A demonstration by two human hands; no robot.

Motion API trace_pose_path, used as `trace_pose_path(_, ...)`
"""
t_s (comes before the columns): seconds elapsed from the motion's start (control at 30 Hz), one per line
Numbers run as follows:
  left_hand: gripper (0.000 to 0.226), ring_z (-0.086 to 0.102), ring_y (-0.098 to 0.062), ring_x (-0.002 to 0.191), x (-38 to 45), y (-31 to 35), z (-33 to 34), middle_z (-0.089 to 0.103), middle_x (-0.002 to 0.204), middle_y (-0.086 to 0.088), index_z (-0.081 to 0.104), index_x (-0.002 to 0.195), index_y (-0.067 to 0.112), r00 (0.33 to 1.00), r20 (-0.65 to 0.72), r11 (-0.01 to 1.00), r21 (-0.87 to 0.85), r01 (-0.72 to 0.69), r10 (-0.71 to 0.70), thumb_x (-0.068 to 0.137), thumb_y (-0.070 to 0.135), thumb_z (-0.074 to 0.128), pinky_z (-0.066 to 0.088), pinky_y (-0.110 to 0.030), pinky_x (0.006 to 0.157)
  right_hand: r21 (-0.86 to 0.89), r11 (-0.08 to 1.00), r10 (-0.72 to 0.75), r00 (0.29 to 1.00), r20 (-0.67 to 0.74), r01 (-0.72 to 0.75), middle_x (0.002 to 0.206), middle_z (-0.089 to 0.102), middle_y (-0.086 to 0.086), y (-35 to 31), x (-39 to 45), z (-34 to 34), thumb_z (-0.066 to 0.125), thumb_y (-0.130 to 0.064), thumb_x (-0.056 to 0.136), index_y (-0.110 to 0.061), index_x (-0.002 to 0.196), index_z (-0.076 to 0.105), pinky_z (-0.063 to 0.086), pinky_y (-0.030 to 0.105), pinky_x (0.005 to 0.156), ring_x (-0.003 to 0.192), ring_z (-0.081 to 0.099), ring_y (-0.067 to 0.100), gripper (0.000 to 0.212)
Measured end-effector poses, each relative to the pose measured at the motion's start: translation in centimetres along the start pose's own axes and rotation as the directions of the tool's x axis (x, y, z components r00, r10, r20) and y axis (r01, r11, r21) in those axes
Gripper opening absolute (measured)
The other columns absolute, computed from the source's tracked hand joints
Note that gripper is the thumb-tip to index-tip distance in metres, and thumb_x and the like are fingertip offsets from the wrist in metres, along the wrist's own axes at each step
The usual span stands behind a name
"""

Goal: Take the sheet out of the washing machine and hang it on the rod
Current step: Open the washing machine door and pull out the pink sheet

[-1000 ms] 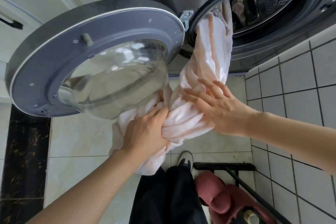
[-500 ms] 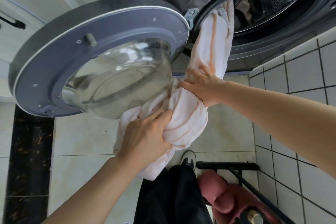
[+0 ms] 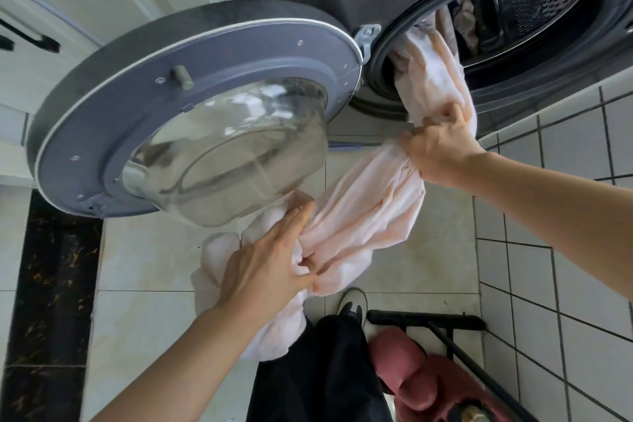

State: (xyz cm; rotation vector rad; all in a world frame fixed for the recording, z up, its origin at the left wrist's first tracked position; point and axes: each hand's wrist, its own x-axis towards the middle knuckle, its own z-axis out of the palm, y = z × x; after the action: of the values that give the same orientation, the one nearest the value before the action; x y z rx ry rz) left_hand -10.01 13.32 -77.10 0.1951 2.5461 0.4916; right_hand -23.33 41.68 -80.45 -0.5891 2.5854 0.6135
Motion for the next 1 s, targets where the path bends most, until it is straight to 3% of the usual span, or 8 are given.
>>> trace_pose_path(0.17, 0.107, 0.063, -0.021, 0.100, 0.0, 0.3, 0.6, 0.032, 0.151, 0.022, -0.005, 0.146, 0.050, 0.997, 0.069, 0.999, 0.033, 0.030, -0.032, 0.072, 0.056, 0.072, 0.050, -0.033, 0.075, 0.090, 0.995, -0.017, 0.982, -0.188, 0.035, 0.076, 0.066, 0.002, -2.5, -1.7, -0.4, 0.054, -0.006, 0.056, -0.005, 0.107, 0.055, 0.034, 0.048, 0.086, 0.081, 0.061, 0.026, 0.051)
trace_pose_path(0.3, 0.123, 0.060, -0.021, 0.109, 0.8, 1.8, 0.6, 0.031, 0.154, 0.012, -0.013, 0.149, 0.039, 0.997, 0.072, 0.999, -0.001, 0.038, -0.038, 0.066, 0.058, 0.077, 0.047, -0.032, 0.078, 0.251, 0.968, 0.058, 0.938, -0.342, 0.032, 0.056, 0.058, 0.001, -3.6, -3.0, -2.3, 0.051, -0.003, 0.044, -0.009, 0.076, 0.048, 0.032, 0.046, 0.080, 0.063, 0.059, 0.029, 0.033)
trace_pose_path(0.57, 0.151, 0.038, -0.019, 0.137, 3.0, 6.6, 0.4, -0.006, 0.161, 0.008, -0.031, 0.141, 0.039, 0.998, -0.023, 0.946, -0.321, 0.046, -0.056, 0.043, 0.068, 0.081, 0.051, -0.042, 0.091, 0.519, 0.855, 0.185, 0.944, -0.273, -0.018, 0.050, 0.051, 0.004, -6.2, -6.4, -6.5, 0.054, -0.014, 0.054, -0.014, 0.074, 0.044, 0.042, 0.042, 0.076, 0.048, 0.054, 0.032, 0.022)
trace_pose_path(0.63, 0.142, 0.046, -0.018, 0.129, 3.2, 7.2, 0.4, 0.004, 0.161, 0.007, -0.017, 0.147, 0.039, 0.993, -0.094, 0.928, -0.372, 0.030, -0.070, 0.047, 0.072, 0.078, 0.053, -0.042, 0.086, 0.598, 0.801, 0.201, 0.923, -0.329, 0.039, 0.049, 0.053, 0.004, -6.8, -7.3, -7.0, 0.049, -0.024, 0.058, -0.014, 0.072, 0.044, 0.044, 0.039, 0.068, 0.046, 0.055, 0.033, 0.018)
trace_pose_path(0.73, 0.101, 0.057, -0.014, 0.111, 3.0, 6.8, 0.5, 0.036, 0.148, 0.013, 0.012, 0.146, 0.041, 0.960, -0.277, 0.924, -0.374, -0.077, -0.031, 0.065, 0.067, 0.068, 0.050, -0.032, 0.069, 0.586, 0.788, 0.100, 0.900, -0.424, 0.189, 0.046, 0.047, 0.002, -7.1, -8.4, -7.5, 0.039, -0.023, 0.056, -0.014, 0.072, 0.041, 0.047, 0.038, 0.065, 0.039, 0.040, 0.028, 0.018)
trace_pose_path(0.87, 0.051, 0.064, -0.016, 0.073, 2.3, 5.4, 0.6, 0.069, 0.100, 0.009, 0.053, 0.116, 0.028, 0.911, -0.409, 0.939, -0.285, -0.190, 0.060, 0.069, 0.031, 0.073, 0.038, -0.019, 0.052, 0.365, 0.887, -0.097, 0.888, -0.450, 0.282, 0.054, 0.051, -0.001, -6.1, -9.5, -7.2, 0.057, -0.012, 0.054, -0.011, 0.077, 0.052, 0.047, 0.043, 0.073, 0.048, 0.050, 0.026, 0.024)
trace_pose_path(0.93, 0.034, 0.061, -0.020, 0.059, 2.1, 5.0, 0.5, 0.065, 0.074, 0.008, 0.049, 0.089, 0.026, 0.901, -0.425, 0.954, -0.226, -0.196, 0.085, 0.066, 0.018, 0.074, 0.032, -0.021, 0.048, 0.308, 0.907, -0.124, 0.882, -0.454, 0.286, 0.060, 0.056, -0.001, -5.6, -9.8, -6.9, 0.057, -0.017, 0.059, -0.010, 0.083, 0.056, 0.046, 0.044, 0.077, 0.059, 0.056, 0.026, 0.025)
trace_pose_path(1.0, 0.043, 0.056, -0.021, 0.055, 2.0, 4.8, 0.3, 0.059, 0.067, 0.009, 0.036, 0.081, 0.029, 0.907, -0.407, 0.965, -0.173, -0.196, 0.111, 0.063, 0.014, 0.072, 0.030, -0.023, 0.047, 0.291, 0.915, -0.121, 0.876, -0.466, 0.281, 0.071, 0.059, 0.000, -4.9, -9.9, -6.4, 0.048, -0.026, 0.067, -0.011, 0.091, 0.057, 0.042, 0.047, 0.083, 0.072, 0.059, 0.026, 0.029)
